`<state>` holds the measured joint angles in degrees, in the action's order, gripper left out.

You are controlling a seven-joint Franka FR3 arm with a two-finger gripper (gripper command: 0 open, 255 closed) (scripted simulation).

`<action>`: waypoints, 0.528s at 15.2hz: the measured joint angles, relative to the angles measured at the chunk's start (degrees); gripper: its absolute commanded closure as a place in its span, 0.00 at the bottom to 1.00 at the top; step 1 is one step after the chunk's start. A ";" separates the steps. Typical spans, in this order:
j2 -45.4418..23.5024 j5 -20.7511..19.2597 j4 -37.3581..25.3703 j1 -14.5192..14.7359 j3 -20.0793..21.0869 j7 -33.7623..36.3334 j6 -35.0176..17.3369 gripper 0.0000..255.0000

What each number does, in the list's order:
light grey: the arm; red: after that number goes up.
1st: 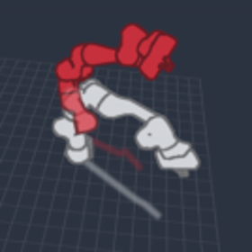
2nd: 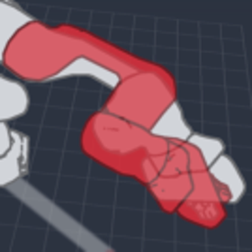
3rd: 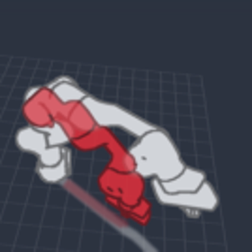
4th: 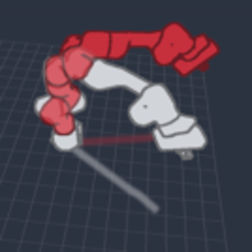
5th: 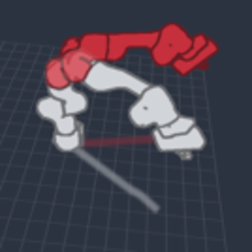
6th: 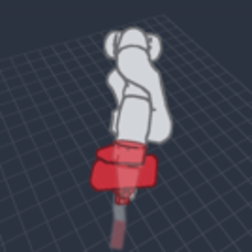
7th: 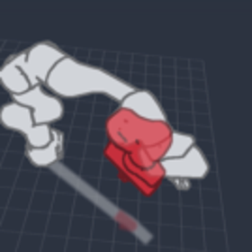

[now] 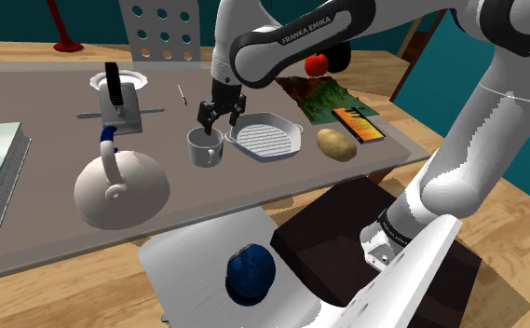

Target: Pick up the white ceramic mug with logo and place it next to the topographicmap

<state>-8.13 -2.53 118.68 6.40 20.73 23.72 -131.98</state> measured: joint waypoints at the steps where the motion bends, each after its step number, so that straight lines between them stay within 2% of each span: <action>1: -0.64 -0.30 -0.04 0.09 -0.04 0.22 -0.57 0.00; 8: -3.11 -1.59 0.62 0.45 -0.30 1.14 -3.56 0.00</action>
<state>-11.24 -4.13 119.30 6.85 20.43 24.86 -135.54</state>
